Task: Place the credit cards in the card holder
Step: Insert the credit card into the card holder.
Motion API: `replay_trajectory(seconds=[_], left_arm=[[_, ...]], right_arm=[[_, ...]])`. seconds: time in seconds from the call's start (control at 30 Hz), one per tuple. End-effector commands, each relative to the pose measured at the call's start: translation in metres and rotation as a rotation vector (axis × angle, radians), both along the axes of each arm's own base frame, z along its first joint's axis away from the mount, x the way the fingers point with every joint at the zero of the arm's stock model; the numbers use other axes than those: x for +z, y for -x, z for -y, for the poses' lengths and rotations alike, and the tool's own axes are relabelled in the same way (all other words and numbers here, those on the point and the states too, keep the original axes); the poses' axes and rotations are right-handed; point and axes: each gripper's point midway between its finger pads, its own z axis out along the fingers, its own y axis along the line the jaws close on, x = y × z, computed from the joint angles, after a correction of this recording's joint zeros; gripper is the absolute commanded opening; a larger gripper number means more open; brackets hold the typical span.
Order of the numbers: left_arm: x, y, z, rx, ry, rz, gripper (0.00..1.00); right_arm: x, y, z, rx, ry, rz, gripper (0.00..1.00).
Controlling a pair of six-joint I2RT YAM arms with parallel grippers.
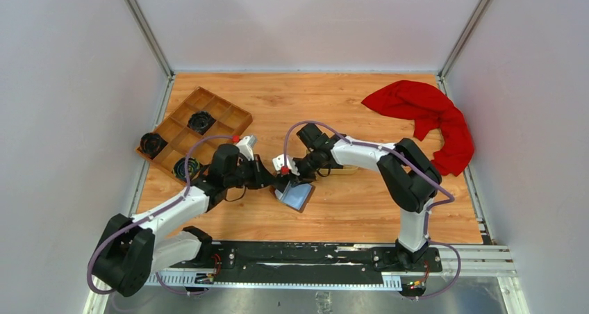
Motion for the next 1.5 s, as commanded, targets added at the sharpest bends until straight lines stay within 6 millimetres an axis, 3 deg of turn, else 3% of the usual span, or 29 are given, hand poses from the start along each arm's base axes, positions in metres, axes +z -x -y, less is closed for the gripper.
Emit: replay_trajectory(seconds=[0.0, 0.17, 0.47, 0.63, 0.77, 1.0, 1.13, 1.27, 1.47], left_arm=[[0.021, -0.002, 0.001, 0.010, 0.088, 0.034, 0.00], [0.026, -0.002, -0.006, 0.030, 0.109, 0.045, 0.00], [0.036, 0.001, -0.015, 0.068, 0.144, 0.079, 0.00], [0.042, -0.002, -0.031, 0.120, 0.079, 0.117, 0.00], [0.042, -0.004, -0.043, 0.146, -0.008, 0.135, 0.00], [0.033, -0.002, -0.036, 0.098, 0.015, 0.102, 0.00], [0.035, 0.000, -0.034, 0.066, 0.023, 0.106, 0.00], [0.023, 0.004, -0.032, 0.013, -0.008, 0.075, 0.00], [0.018, 0.002, -0.024, -0.041, 0.003, 0.062, 0.00]], right_arm=[[-0.014, 0.002, -0.007, -0.012, 0.034, 0.001, 0.19], [-0.016, -0.005, -0.012, -0.061, 0.053, -0.026, 0.21], [0.011, -0.009, -0.038, -0.164, 0.000, -0.254, 0.23], [0.023, -0.008, -0.038, -0.173, -0.052, -0.385, 0.25], [0.024, -0.009, -0.036, -0.171, -0.059, -0.395, 0.32], [0.028, -0.025, -0.036, -0.142, -0.096, -0.313, 0.53], [0.044, -0.032, -0.038, -0.120, -0.170, -0.377, 0.54], [0.060, -0.026, -0.033, -0.053, -0.242, -0.355, 0.55], [0.063, -0.028, -0.031, -0.054, -0.248, -0.351, 0.56]])
